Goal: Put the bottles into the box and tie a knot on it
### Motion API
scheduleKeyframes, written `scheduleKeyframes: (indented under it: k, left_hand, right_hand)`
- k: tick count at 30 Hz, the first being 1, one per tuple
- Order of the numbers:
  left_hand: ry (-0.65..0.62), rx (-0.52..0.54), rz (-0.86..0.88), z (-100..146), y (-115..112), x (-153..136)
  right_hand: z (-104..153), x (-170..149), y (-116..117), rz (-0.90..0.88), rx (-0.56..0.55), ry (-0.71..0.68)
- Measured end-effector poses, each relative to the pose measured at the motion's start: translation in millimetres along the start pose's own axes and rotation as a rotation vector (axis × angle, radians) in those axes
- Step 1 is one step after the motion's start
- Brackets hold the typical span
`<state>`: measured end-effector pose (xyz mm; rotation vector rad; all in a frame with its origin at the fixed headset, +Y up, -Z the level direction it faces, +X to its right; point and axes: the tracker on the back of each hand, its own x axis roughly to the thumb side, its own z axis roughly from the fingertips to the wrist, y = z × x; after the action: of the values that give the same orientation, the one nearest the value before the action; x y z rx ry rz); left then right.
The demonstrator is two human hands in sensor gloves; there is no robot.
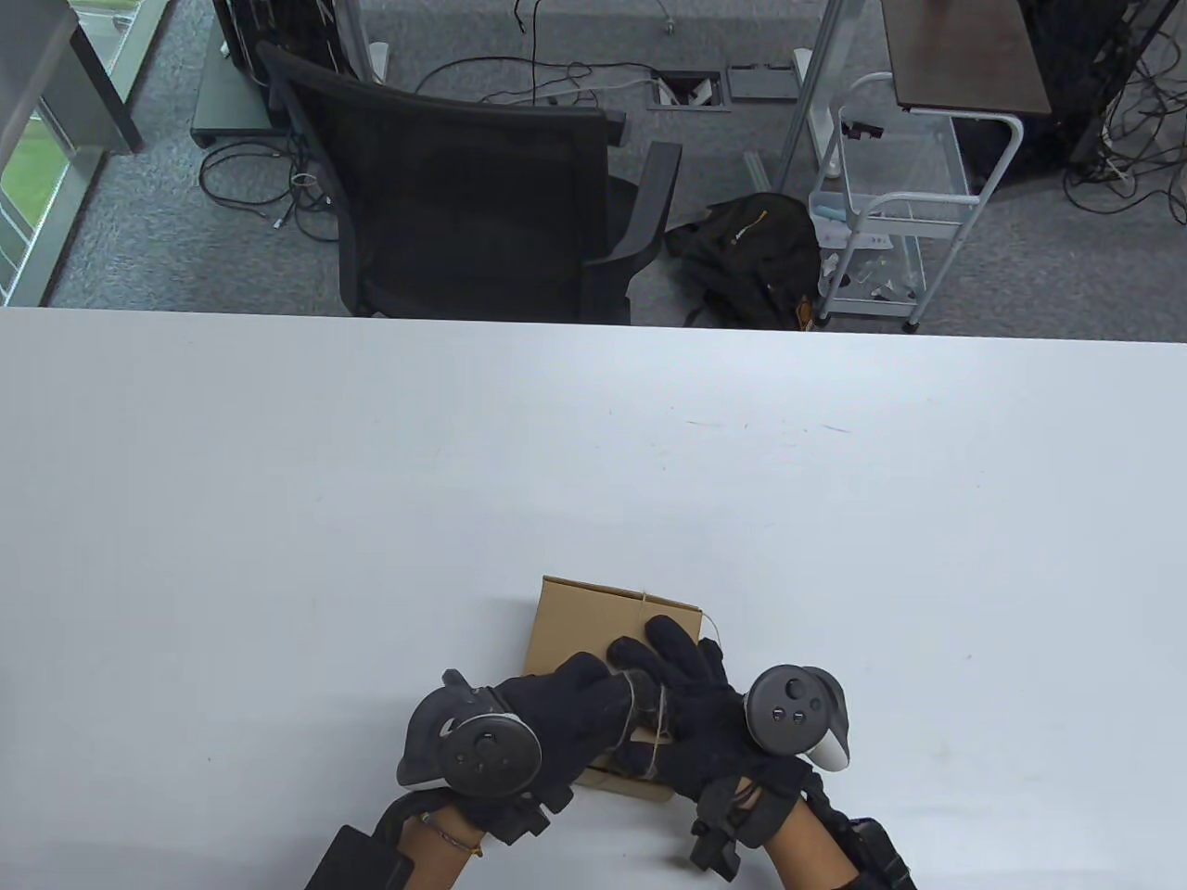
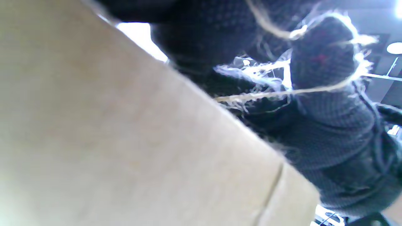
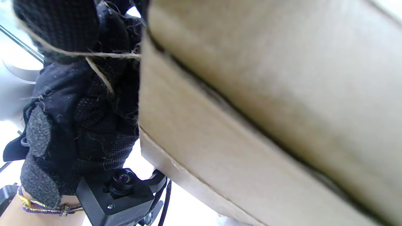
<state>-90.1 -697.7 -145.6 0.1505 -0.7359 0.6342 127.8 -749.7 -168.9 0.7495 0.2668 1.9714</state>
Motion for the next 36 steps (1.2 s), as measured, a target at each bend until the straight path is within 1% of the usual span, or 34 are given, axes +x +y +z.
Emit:
scheduleKeyframes:
  k: [3, 4, 6, 7, 9, 12, 14, 15, 18, 22, 24, 27, 29, 33, 36]
  left_hand:
    - [-0.006, -0.021, 0.059, -1.4, 0.9, -2.5]
    - [-0.019, -0.053, 0.060, -2.9, -1.0, -1.3]
    - [-0.032, -0.077, 0.008, -4.3, -3.5, 2.9]
    - [-0.049, -0.105, -0.008, -5.8, -5.1, 5.9]
    - [-0.075, -0.137, -0.046, -7.0, -7.2, 11.0]
    - [-0.113, -0.184, -0.028, -7.5, -8.7, 16.2]
    - [-0.108, -0.162, -0.076, -6.5, -7.8, 18.5]
    - [-0.105, -0.163, -0.073, -6.4, -8.0, 18.5]
    - [-0.104, -0.133, -0.114, -4.3, -7.4, 20.9]
    - [-0.093, -0.099, -0.175, -2.4, -7.6, 23.6]
    - [-0.085, -0.081, -0.212, -2.0, -8.0, 24.9]
    - [-0.073, -0.063, -0.267, -1.3, -10.2, 28.2]
    - [-0.064, -0.046, -0.310, -1.2, -11.4, 31.0]
    - [-0.034, -0.018, -0.312, -1.2, -9.8, 28.9]
    - [-0.027, 0.001, -0.331, -0.7, -8.6, 28.8]
  right_hand:
    - [0.2, -2.0, -0.4, 0.009, -0.001, -0.003]
    - [-0.4, -1.8, -0.2, -0.011, 0.010, 0.002]
    - [-1.0, -1.3, 0.7, 0.011, 0.042, 0.010]
    - [-1.0, -0.5, 0.5, 0.030, 0.047, 0.008]
    - [-1.2, -0.5, 0.6, 0.021, 0.065, 0.014]
    - [-1.1, -0.1, 0.3, 0.005, 0.113, 0.017]
    - [-1.1, -0.2, 0.7, 0.007, 0.120, 0.016]
    - [-0.9, -0.5, 0.8, 0.003, 0.110, 0.012]
    - [-0.7, -0.3, 1.6, -0.025, 0.125, 0.016]
    - [-0.6, -0.3, 2.5, -0.056, 0.107, 0.013]
    - [-0.4, -0.1, 3.1, -0.079, 0.083, 0.019]
    - [-0.2, 0.5, 3.6, -0.066, 0.063, 0.025]
    - [0.1, 1.5, 4.5, -0.067, 0.015, 0.030]
    - [0.6, 5.5, 5.7, -0.059, -0.035, 0.054]
    - [-0.6, 6.9, 7.1, -0.092, -0.064, 0.052]
